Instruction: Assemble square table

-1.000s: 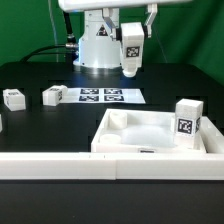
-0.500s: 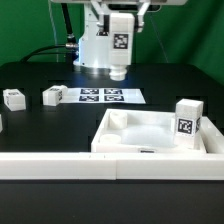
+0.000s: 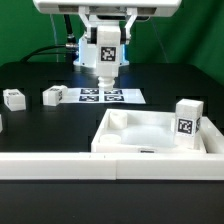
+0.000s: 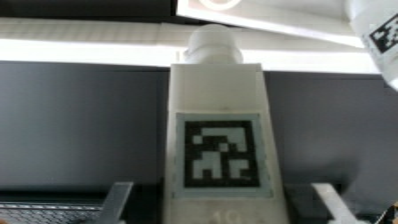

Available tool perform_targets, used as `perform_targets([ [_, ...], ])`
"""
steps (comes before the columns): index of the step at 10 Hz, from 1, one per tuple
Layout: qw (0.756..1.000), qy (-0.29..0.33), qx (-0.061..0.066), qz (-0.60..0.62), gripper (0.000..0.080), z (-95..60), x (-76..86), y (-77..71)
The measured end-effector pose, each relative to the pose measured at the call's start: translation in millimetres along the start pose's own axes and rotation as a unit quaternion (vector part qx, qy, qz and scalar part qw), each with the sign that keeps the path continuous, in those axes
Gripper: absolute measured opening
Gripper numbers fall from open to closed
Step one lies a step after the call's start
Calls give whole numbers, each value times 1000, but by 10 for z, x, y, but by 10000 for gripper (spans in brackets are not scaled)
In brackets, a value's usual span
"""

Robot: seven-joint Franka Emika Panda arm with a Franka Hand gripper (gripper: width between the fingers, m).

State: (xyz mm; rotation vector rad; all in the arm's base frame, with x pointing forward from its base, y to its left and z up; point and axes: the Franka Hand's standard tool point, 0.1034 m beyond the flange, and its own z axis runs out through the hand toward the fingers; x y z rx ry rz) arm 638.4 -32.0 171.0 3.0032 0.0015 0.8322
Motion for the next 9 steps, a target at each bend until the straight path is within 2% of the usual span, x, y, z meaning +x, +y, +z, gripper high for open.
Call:
perform_targets([
  [2,1000,-2,-5,2,290,127,14,53],
  [4,1000,1,-13,2,290,301,-77,-28],
  [5,1000,-2,-6,13,290,312,-89,-150],
  [9,1000,-1,-9,13,290,301,-84,-67],
])
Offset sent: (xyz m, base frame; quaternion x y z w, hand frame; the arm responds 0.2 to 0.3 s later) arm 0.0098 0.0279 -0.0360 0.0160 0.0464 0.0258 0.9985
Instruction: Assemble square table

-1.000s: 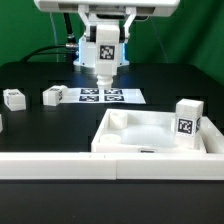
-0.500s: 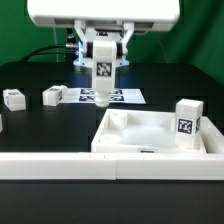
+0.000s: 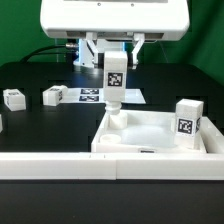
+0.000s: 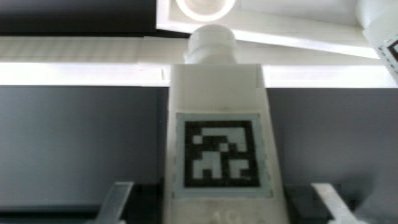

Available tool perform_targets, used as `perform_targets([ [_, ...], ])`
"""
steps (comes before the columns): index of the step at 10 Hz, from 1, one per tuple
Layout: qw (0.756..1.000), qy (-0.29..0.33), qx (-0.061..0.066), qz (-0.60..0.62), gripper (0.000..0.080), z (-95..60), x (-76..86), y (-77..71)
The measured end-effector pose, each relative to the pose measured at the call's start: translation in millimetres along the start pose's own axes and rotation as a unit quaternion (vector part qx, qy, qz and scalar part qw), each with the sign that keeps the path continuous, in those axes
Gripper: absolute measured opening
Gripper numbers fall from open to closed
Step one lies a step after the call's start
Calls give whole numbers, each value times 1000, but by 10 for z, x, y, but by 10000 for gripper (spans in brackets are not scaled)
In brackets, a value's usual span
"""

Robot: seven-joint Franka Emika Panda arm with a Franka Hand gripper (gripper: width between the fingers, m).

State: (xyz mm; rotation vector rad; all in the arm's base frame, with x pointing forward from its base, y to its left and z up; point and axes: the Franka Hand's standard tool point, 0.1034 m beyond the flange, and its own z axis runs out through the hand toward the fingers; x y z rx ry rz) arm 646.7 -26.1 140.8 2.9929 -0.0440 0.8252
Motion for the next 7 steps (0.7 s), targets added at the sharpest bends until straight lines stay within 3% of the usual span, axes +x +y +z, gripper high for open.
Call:
perform_targets([
  [1,1000,2,-3,-17,290,-110,37,226],
  [2,1000,0,-4,-3,290,-150,-30,363],
  [4,1000,-11,5,1,290,-59,-150,319],
  [6,1000,-4,-6,3,290,63,-224,307],
  [7,1000,-3,-7,14,290,173,-248,209],
])
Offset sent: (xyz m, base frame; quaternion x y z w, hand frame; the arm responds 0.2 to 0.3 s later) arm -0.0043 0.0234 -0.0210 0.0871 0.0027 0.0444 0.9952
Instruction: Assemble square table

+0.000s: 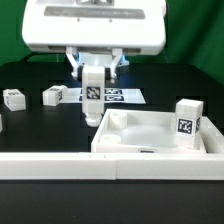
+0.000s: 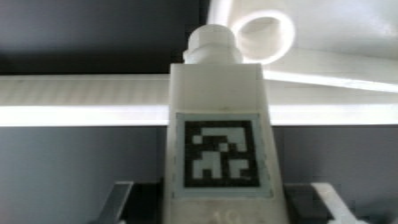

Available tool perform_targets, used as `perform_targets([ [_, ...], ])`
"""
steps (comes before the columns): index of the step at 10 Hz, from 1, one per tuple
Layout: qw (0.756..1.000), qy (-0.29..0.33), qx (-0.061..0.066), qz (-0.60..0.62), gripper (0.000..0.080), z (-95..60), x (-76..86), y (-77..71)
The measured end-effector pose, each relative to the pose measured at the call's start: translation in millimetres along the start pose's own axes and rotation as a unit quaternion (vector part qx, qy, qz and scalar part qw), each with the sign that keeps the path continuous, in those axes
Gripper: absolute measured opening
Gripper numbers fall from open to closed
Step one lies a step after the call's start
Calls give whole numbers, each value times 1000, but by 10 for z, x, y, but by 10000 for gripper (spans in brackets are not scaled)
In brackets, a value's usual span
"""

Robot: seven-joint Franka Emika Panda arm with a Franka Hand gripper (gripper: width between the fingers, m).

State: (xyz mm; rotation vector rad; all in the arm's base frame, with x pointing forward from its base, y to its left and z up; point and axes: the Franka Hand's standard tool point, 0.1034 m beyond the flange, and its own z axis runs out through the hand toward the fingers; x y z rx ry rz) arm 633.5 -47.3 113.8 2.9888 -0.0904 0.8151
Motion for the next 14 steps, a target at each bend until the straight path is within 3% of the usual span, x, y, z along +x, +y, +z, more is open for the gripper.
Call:
perform_targets([
  [1,1000,1,1,12,290,107,17,-83],
  [4,1000,-2,7,27,290,177,-17,-259],
  [11,1000,-1,0,30,290,238,-87,-227],
  [14,999,32,-18,30,290,282,-73,-227],
])
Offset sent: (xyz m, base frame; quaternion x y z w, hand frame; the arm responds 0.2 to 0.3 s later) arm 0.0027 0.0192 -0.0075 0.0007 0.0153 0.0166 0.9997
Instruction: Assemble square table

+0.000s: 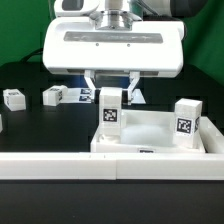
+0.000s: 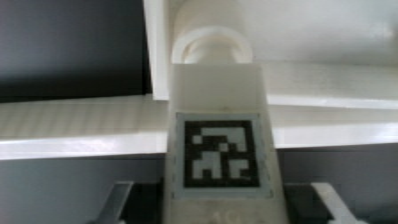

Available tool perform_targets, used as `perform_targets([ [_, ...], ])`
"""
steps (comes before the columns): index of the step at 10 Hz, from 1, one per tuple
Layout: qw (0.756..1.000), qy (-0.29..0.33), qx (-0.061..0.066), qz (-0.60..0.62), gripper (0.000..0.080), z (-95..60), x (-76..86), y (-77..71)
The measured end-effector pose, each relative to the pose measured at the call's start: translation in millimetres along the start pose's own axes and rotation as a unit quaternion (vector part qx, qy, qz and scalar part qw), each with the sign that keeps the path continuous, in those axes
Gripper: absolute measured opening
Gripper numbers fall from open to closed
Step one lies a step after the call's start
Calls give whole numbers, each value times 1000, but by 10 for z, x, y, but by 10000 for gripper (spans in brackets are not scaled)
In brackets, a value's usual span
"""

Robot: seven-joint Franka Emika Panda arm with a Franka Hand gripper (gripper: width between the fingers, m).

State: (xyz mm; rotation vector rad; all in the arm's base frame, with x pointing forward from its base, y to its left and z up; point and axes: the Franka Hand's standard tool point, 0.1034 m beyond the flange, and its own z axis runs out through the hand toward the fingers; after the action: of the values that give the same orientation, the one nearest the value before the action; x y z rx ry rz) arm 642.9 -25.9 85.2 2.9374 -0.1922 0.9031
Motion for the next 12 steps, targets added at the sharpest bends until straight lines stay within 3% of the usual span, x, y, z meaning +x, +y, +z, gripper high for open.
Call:
perform_targets([
  [2,1000,21,-10,10,290,7,-6,2],
  [4,1000,17,-8,10,298,12,-8,6],
  [6,1000,16,-8,10,609,13,-11,6],
  [12,1000,16,-8,10,649,14,-13,7],
])
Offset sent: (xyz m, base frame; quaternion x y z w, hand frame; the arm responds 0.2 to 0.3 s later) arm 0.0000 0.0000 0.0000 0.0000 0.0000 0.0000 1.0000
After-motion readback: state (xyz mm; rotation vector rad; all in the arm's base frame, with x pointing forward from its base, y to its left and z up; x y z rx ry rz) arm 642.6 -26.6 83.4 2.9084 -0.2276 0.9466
